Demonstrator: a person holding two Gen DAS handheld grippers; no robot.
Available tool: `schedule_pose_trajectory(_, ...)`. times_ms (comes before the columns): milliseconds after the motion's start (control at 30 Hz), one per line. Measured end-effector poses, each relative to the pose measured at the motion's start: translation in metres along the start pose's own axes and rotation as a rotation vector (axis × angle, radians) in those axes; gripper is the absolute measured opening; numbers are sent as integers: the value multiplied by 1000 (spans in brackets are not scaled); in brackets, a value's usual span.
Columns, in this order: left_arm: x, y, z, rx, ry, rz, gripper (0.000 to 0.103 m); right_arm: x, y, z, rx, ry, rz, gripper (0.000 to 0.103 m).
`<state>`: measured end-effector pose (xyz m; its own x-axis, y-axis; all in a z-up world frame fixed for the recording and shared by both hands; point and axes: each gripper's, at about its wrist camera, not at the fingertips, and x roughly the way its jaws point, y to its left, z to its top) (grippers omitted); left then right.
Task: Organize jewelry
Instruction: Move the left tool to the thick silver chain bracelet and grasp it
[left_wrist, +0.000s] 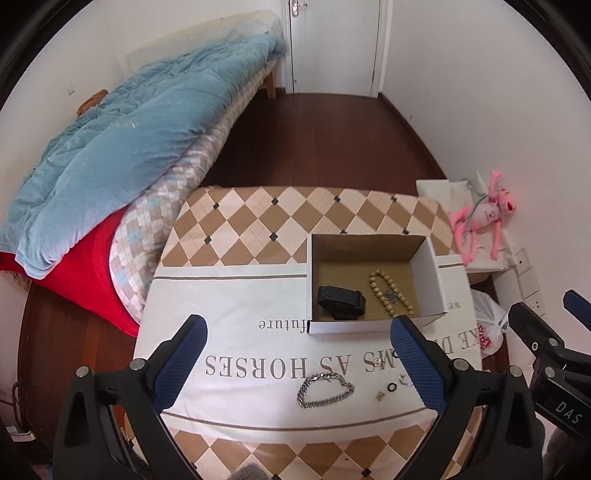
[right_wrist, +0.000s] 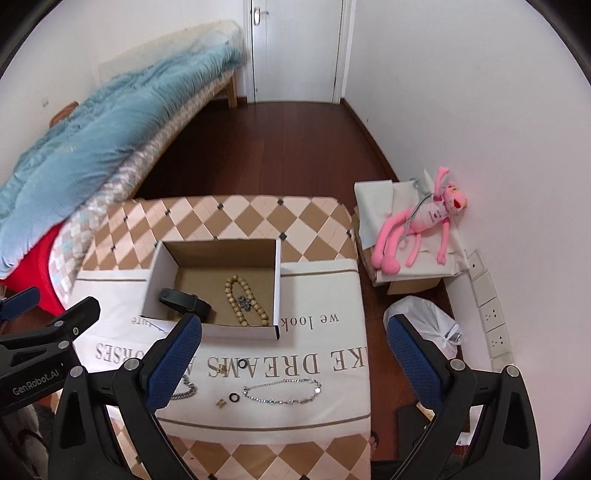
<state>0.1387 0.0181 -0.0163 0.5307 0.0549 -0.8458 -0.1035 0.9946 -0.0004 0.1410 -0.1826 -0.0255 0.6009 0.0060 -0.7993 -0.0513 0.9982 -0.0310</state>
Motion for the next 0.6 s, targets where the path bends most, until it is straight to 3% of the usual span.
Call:
schedule_pose_trajectory(133, -20, 1, -9, -5, -22, -17, 102, -26, -2, -6, 13, -37, 17, 102)
schedule_pose_trajectory(333, -36, 1, -24, -17, -49, 55, 102, -43, -10, -21, 50, -63, 81, 102)
schedule_pose_trajectory(467, -13, 4, -38, -24, -28, 81, 102, -26, -16, -39, 65, -56, 86, 102)
schedule_pose_trajectory(600, 23, 7, -63, -30, 37, 116, 102, 19, -27, -67, 107, 55, 77, 102)
